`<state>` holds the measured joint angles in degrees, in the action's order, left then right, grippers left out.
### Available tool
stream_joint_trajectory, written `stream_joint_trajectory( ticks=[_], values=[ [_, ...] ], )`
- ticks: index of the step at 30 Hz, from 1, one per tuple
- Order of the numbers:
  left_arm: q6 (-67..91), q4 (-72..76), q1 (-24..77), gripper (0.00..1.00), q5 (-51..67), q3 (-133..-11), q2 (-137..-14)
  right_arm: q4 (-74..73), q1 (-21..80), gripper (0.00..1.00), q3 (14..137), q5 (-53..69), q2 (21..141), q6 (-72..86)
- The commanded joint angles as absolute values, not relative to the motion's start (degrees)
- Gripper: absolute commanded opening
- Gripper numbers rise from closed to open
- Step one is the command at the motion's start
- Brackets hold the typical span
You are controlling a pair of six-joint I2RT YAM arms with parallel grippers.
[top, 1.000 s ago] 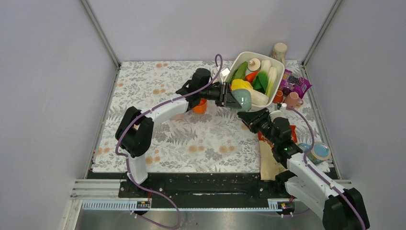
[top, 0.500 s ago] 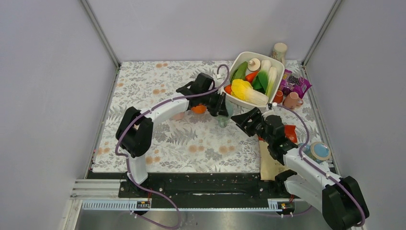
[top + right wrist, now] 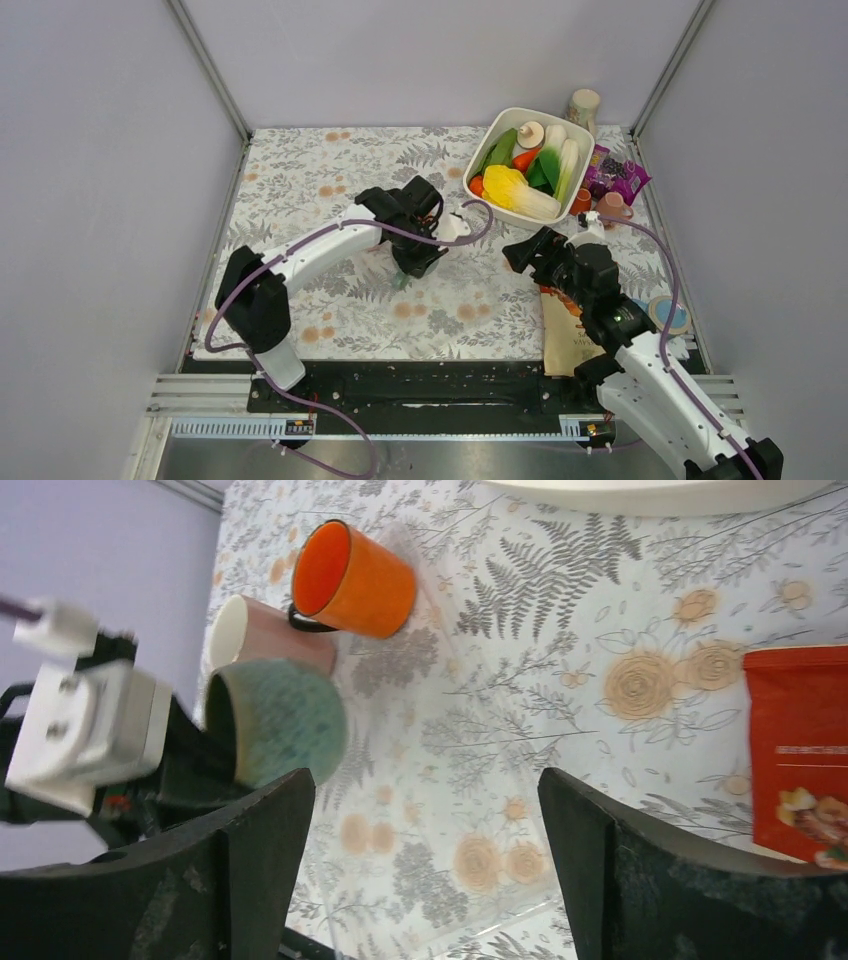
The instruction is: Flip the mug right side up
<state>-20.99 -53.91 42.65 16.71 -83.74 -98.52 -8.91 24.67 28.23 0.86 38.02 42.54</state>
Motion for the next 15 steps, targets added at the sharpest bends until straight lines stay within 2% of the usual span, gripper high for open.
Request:
stream_joint_trajectory(
  ticks=[1,6,15],
  values=[
    [-33.2,-58.5,42.6,0.00,7.5,-79.2,-92.1,-15.4,25.0,0.93,32.2,-3.9,38.6,36.0],
    [-37.7,-53.7,42.1,0.00,6.6,-73.3,-92.8,-19.7,24.9,0.98,35.0,-8.7,41.7,33.4],
    [-43.6,-54.8,37.2,0.02,11.0,-75.0,-98.4,-23.4,23.3,0.99,34.8,-13.2,38.9,31.3]
  ],
)
